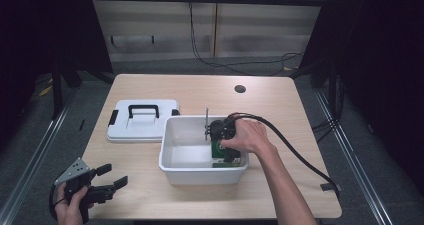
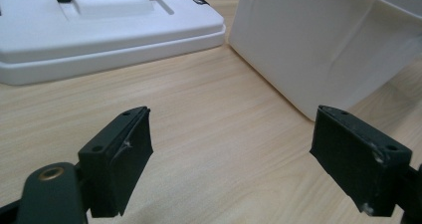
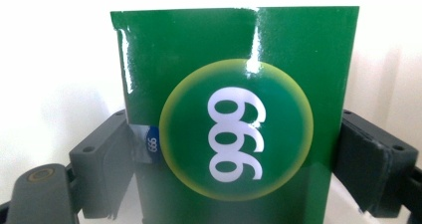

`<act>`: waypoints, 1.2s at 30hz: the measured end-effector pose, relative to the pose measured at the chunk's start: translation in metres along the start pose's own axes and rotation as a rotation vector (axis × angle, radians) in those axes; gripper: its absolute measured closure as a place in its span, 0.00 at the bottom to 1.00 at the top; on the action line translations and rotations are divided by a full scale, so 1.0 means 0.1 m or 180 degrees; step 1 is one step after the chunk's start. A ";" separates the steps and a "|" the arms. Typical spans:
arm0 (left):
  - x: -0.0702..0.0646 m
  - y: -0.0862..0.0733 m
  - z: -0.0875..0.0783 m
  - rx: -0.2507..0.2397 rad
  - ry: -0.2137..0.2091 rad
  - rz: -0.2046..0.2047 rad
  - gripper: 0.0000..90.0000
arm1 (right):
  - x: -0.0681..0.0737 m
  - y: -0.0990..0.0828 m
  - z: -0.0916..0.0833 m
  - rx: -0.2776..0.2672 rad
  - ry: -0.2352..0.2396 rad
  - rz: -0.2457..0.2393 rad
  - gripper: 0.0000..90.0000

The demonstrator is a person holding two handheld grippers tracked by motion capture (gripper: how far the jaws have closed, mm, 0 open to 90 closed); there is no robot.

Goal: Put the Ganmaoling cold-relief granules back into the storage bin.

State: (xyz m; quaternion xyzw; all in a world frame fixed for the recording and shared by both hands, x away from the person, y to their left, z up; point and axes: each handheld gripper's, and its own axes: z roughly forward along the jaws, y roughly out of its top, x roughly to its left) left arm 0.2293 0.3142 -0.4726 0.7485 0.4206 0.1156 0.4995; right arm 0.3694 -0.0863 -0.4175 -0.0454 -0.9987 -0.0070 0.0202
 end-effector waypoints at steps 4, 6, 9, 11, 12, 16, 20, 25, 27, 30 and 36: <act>0.00 0.00 -0.01 -0.0010 -0.0004 0.0005 0.18 | 0.00 -0.01 -0.05 -0.0035 0.0007 0.0012 0.14; 0.00 0.00 -0.01 -0.0009 0.0004 0.0009 0.18 | -0.01 -0.04 -0.09 -0.0071 0.0000 0.0046 0.14; -0.01 0.00 -0.01 -0.0006 -0.0005 0.0010 0.18 | 0.01 -0.07 -0.13 -0.0067 -0.0025 0.0037 0.14; -0.01 0.00 0.00 -0.0007 0.0001 0.0010 0.18 | 0.01 -0.07 -0.15 -0.0068 -0.0020 0.0026 0.15; 0.00 0.00 0.00 -0.0010 0.0007 0.0008 0.18 | 0.00 -0.08 -0.16 -0.0098 -0.0017 0.0001 0.14; 0.00 0.00 0.00 -0.0005 0.0005 0.0009 0.18 | 0.00 -0.11 -0.23 -0.0123 -0.0044 0.0057 0.15; 0.00 0.00 0.00 -0.0005 0.0017 -0.0011 0.18 | 0.01 -0.15 -0.30 -0.0190 -0.0076 0.0090 0.15; 0.00 0.00 -0.01 0.0000 0.0021 -0.0001 0.18 | 0.02 -0.18 -0.36 -0.0324 -0.0083 0.0140 0.15; 0.00 0.00 -0.01 0.0004 0.0017 0.0004 0.18 | 0.02 -0.19 -0.38 -0.0365 -0.0064 0.0083 0.17; -0.01 0.00 -0.01 -0.0003 0.0016 -0.0001 0.18 | 0.01 -0.23 -0.44 -0.0535 -0.0081 0.0122 0.16; -0.01 0.00 -0.01 -0.0002 0.0017 0.0001 0.18 | 0.06 -0.26 -0.47 -0.0830 -0.0098 0.0288 0.21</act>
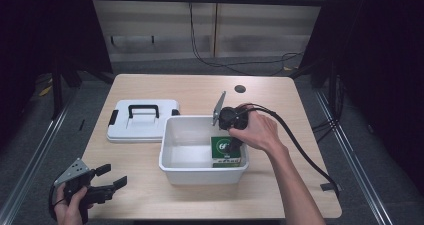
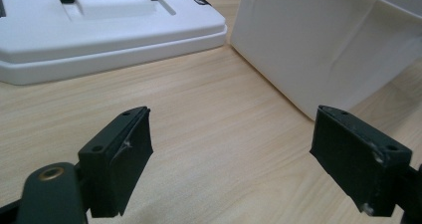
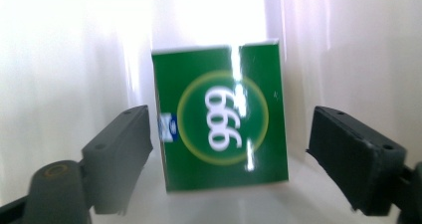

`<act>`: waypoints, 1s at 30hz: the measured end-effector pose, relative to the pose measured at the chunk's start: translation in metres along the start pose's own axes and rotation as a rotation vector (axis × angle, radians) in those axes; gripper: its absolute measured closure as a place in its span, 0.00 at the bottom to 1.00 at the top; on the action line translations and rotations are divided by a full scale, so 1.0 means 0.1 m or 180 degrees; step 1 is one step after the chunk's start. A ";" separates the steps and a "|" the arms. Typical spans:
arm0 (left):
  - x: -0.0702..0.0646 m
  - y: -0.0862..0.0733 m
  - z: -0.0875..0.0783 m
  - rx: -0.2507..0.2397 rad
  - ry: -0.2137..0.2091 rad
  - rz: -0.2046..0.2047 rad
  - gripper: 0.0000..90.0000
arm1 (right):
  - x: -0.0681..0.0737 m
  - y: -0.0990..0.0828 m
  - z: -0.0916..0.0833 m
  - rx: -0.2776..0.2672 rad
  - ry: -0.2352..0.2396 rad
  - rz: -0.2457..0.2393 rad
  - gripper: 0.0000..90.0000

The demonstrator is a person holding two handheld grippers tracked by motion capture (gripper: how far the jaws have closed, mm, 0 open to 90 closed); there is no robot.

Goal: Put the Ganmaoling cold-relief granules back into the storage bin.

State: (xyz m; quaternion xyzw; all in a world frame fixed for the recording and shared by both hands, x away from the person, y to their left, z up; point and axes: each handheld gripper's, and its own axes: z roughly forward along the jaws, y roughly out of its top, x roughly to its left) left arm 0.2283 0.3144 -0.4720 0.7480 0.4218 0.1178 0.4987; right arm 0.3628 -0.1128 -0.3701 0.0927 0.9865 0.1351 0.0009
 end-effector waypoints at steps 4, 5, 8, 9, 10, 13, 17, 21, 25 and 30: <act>0.00 0.00 0.00 -0.0002 0.0002 0.0002 0.18 | 0.03 -0.04 -0.06 -0.0283 -0.0136 0.0058 0.21; 0.00 0.00 0.00 -0.0003 0.0003 -0.0003 0.18 | 0.03 -0.05 -0.08 -0.0312 -0.0191 0.0097 0.21; 0.00 0.00 0.00 0.0005 0.0007 -0.0002 0.18 | 0.07 -0.11 -0.14 -0.0477 -0.0249 0.0145 0.21; 0.00 0.00 0.00 0.0005 0.0006 0.0000 0.18 | 0.09 -0.14 -0.17 -0.0554 -0.0311 0.0168 0.21; 0.00 0.00 0.00 0.0007 0.0004 0.0003 0.18 | 0.10 -0.16 -0.19 -0.0587 -0.0336 0.0198 0.21; 0.00 0.00 0.00 0.0018 0.0010 0.0016 0.18 | 0.10 -0.25 -0.23 -0.0743 -0.0410 0.0281 0.21; 0.00 -0.01 0.00 -0.0003 0.0012 -0.0020 0.18 | 0.11 -0.38 -0.28 -0.0949 -0.0498 0.0450 0.21; 0.01 -0.01 0.00 -0.0001 0.0022 -0.0009 0.18 | 0.17 -0.52 -0.33 -0.1150 -0.0597 0.0550 0.20; 0.00 0.00 -0.01 0.0003 0.0029 0.0004 0.18 | 0.23 -0.68 -0.34 -0.1308 -0.0695 0.0659 0.20; 0.01 -0.01 -0.02 -0.0003 0.0057 -0.0028 0.18 | 0.31 -0.88 -0.42 -0.1475 -0.0777 0.0792 0.19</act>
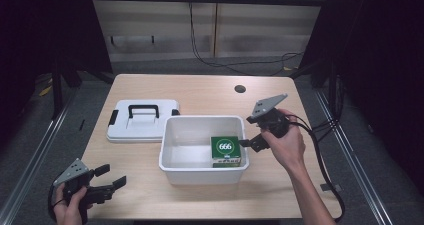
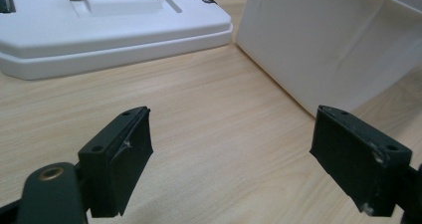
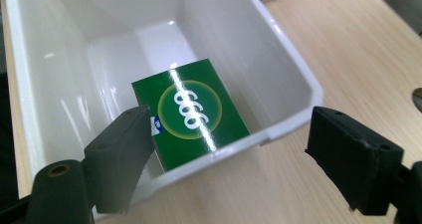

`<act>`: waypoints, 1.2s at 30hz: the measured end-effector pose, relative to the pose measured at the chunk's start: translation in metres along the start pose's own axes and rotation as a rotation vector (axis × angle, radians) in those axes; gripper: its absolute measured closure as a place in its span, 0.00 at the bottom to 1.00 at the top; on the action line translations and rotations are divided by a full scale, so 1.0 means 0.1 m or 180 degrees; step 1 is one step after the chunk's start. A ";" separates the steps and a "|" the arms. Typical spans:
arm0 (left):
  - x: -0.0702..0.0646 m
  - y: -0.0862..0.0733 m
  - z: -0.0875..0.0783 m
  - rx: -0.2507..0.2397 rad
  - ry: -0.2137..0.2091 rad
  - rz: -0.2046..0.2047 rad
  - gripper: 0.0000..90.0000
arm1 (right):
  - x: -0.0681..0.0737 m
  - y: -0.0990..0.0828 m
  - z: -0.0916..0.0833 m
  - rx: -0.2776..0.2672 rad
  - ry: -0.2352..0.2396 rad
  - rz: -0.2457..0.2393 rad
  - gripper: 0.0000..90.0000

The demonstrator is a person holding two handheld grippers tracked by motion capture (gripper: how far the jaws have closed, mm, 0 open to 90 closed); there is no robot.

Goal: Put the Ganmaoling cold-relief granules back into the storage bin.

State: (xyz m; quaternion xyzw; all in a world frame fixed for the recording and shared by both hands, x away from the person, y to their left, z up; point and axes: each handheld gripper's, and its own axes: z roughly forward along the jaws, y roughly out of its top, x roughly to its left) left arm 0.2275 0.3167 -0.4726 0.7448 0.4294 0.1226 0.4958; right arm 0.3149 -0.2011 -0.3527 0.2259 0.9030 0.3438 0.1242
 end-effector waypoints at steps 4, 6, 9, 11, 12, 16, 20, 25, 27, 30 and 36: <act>-0.01 0.00 0.01 0.0013 -0.0013 0.0017 0.18 | -0.02 -0.16 -0.17 -0.0050 -0.0196 0.0194 0.19; -0.01 0.00 0.00 0.0008 0.0011 0.0016 0.18 | -0.04 -0.25 -0.24 -0.0132 -0.0213 0.0285 0.19; 0.00 0.00 0.00 0.0009 0.0017 0.0008 0.18 | -0.04 -0.37 -0.31 -0.0187 -0.0340 0.0349 0.18; 0.00 0.00 0.00 0.0010 0.0014 0.0023 0.18 | -0.02 -0.45 -0.33 -0.0217 -0.0388 0.0400 0.18; 0.00 0.00 0.00 0.0011 0.0009 0.0009 0.18 | -0.02 -0.47 -0.34 -0.0236 -0.0407 0.0421 0.18; -0.01 0.00 0.00 0.0006 0.0017 0.0014 0.18 | 0.02 -0.60 -0.38 -0.0356 -0.0424 0.0482 0.18; 0.00 0.00 0.00 0.0009 0.0025 0.0010 0.18 | 0.06 -0.75 -0.42 -0.0377 -0.0446 0.0559 0.18; -0.01 0.00 0.00 0.0005 0.0036 0.0006 0.18 | 0.07 -0.97 -0.48 -0.0424 -0.0487 0.0724 0.18; 0.00 0.00 0.00 0.0001 0.0040 0.0006 0.18 | 0.09 -1.06 -0.47 -0.0376 -0.0523 0.0749 0.18; -0.02 0.01 0.00 -0.0013 0.0011 0.0037 0.18 | 0.14 -1.17 -0.43 -0.0375 -0.0554 0.0790 0.18; -0.01 0.00 0.00 -0.0008 0.0014 0.0023 0.18 | 0.23 -1.37 -0.42 -0.0458 -0.0631 0.0925 0.16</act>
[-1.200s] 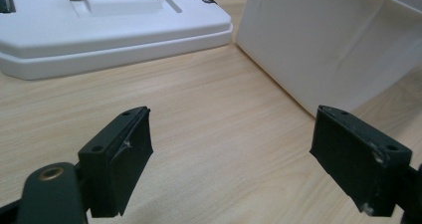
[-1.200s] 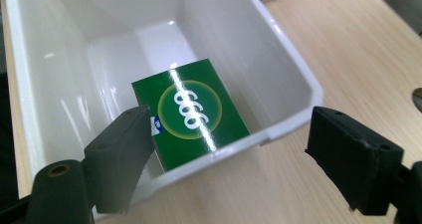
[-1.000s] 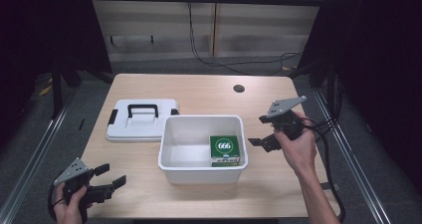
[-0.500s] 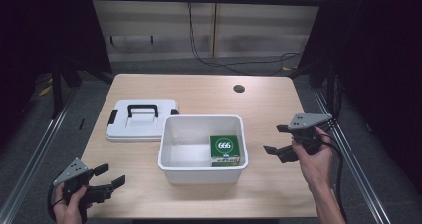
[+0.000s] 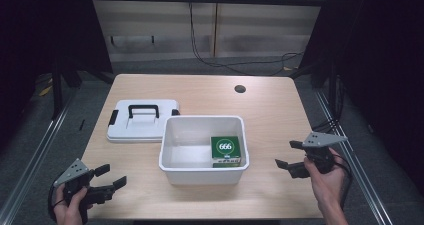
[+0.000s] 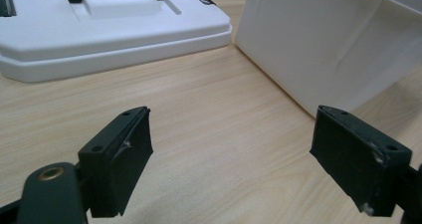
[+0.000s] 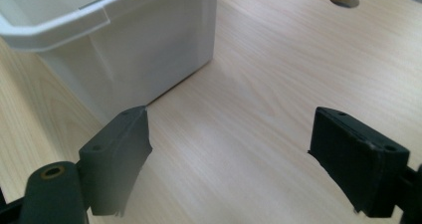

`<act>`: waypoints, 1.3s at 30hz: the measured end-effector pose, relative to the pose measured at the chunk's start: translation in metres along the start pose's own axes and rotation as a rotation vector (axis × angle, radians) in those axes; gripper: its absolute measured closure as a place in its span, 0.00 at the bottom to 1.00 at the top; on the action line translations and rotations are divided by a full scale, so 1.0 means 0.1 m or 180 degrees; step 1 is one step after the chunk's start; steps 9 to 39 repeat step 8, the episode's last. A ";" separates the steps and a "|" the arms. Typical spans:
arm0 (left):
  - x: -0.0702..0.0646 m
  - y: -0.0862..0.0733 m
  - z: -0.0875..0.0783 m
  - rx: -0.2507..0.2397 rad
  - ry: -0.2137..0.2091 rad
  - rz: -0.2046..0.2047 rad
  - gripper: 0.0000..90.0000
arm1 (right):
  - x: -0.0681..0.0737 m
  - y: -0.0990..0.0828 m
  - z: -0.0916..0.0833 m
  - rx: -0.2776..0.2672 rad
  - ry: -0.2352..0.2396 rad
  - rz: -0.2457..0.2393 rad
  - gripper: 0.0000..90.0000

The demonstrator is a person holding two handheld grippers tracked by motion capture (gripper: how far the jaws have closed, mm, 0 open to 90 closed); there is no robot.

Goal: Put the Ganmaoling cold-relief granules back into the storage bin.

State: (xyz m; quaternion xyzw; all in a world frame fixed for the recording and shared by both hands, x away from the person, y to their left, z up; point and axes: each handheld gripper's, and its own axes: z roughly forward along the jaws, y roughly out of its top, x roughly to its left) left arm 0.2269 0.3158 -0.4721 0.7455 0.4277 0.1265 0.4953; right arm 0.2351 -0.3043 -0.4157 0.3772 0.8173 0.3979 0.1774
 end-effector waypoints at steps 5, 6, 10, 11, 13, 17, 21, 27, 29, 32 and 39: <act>-0.01 0.00 0.00 0.0019 -0.0008 0.0015 0.18 | -0.03 -0.24 0.10 -0.0014 -0.0013 0.0139 0.16; -0.01 0.00 0.00 0.0019 -0.0012 0.0016 0.18 | -0.04 -0.26 0.11 0.0006 0.0011 0.0167 0.16; -0.01 0.00 0.00 0.0021 -0.0011 0.0019 0.18 | -0.09 -0.30 0.11 0.0022 0.0025 0.0196 0.16; -0.01 0.00 0.00 0.0021 -0.0011 0.0019 0.18 | -0.09 -0.30 0.11 0.0022 0.0025 0.0196 0.16; -0.01 0.00 0.00 0.0021 -0.0011 0.0019 0.18 | -0.09 -0.30 0.11 0.0022 0.0025 0.0196 0.16; -0.01 0.00 0.00 0.0021 -0.0011 0.0019 0.18 | -0.09 -0.30 0.11 0.0022 0.0025 0.0196 0.16; -0.01 0.00 0.00 0.0021 -0.0011 0.0019 0.18 | -0.09 -0.30 0.11 0.0022 0.0025 0.0196 0.16; -0.01 0.00 0.00 0.0021 -0.0011 0.0019 0.18 | -0.09 -0.30 0.11 0.0022 0.0025 0.0196 0.16; -0.01 0.00 0.00 0.0021 -0.0011 0.0019 0.18 | -0.09 -0.30 0.11 0.0022 0.0025 0.0196 0.16; -0.01 0.00 0.00 0.0021 -0.0011 0.0019 0.18 | -0.09 -0.30 0.11 0.0022 0.0025 0.0196 0.16; -0.01 0.00 0.00 0.0021 -0.0011 0.0019 0.18 | -0.09 -0.30 0.11 0.0022 0.0025 0.0196 0.16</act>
